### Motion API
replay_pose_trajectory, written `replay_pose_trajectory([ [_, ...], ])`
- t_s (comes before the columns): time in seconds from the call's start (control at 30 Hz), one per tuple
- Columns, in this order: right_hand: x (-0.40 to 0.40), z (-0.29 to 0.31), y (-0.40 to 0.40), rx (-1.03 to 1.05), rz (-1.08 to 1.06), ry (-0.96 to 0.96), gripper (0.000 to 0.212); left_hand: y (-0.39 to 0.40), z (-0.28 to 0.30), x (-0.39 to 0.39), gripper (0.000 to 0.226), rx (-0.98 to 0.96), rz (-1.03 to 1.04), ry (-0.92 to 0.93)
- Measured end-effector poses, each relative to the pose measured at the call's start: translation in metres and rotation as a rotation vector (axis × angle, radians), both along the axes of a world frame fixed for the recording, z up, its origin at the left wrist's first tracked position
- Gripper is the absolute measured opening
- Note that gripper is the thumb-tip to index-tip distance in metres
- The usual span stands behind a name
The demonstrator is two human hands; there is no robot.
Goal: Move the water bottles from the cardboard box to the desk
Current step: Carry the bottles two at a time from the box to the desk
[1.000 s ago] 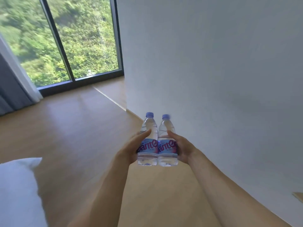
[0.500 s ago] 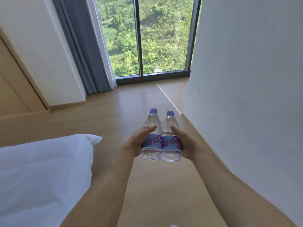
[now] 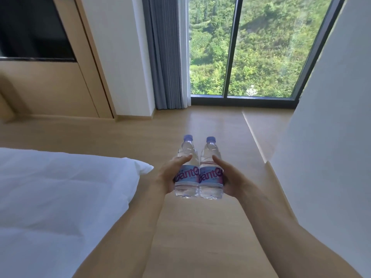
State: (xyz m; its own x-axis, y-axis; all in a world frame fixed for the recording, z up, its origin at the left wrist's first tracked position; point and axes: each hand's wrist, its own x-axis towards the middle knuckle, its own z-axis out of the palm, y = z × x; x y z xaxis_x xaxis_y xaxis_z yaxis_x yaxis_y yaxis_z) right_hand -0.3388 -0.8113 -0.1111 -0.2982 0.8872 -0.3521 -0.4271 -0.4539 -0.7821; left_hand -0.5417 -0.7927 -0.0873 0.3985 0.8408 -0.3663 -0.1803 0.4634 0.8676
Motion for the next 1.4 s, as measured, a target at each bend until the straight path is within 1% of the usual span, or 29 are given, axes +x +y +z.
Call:
replay_pose_trajectory([
  [0.1, -0.007, -0.004, 0.032, -0.009, 0.052, 0.038, 0.058, 0.024, -0.001, -0.008, 0.049, -0.006, 0.058, -0.01],
  [0.2, -0.014, -0.011, 0.068, 0.002, 0.101, 0.013, 0.06, 0.055, -0.004, -0.016, 0.049, 0.003, 0.096, -0.001],
  [0.33, -0.027, -0.023, 0.123, -0.006, 0.128, 0.003, 0.061, 0.105, -0.016, -0.029, 0.044, -0.009, 0.109, 0.01],
  [0.43, -0.038, -0.028, 0.173, 0.006, 0.161, 0.017, 0.056, 0.157, -0.023, -0.039, 0.04, 0.003, 0.111, 0.006],
  [0.6, -0.062, -0.025, 0.272, 0.001, 0.156, -0.068, 0.056, 0.258, -0.023, -0.06, 0.045, 0.025, 0.117, -0.007],
  [0.73, -0.081, -0.022, 0.347, -0.036, 0.105, -0.047, 0.063, 0.33, -0.018, -0.081, 0.046, 0.024, 0.105, 0.027],
  [0.8, -0.092, -0.02, 0.381, -0.029, 0.102, -0.017, 0.061, 0.362, -0.017, -0.094, 0.046, 0.022, 0.097, 0.049],
  [0.93, -0.109, -0.019, 0.435, -0.013, 0.128, -0.012, 0.055, 0.412, -0.016, -0.113, 0.035, -0.041, 0.119, 0.025],
  [1.07, -0.125, -0.021, 0.491, -0.015, 0.144, -0.042, 0.056, 0.464, -0.02, -0.128, 0.045, -0.037, 0.132, 0.048],
  [1.23, -0.141, -0.037, 0.578, -0.022, 0.21, -0.095, 0.054, 0.531, -0.028, -0.142, 0.046, -0.017, 0.212, 0.063],
  [1.3, -0.151, -0.041, 0.618, -0.022, 0.258, -0.127, 0.057, 0.562, -0.03, -0.149, 0.045, -0.02, 0.254, 0.077],
  [1.4, -0.163, -0.045, 0.686, -0.01, 0.308, -0.145, 0.071, 0.613, -0.027, -0.157, 0.042, -0.021, 0.319, 0.067],
])
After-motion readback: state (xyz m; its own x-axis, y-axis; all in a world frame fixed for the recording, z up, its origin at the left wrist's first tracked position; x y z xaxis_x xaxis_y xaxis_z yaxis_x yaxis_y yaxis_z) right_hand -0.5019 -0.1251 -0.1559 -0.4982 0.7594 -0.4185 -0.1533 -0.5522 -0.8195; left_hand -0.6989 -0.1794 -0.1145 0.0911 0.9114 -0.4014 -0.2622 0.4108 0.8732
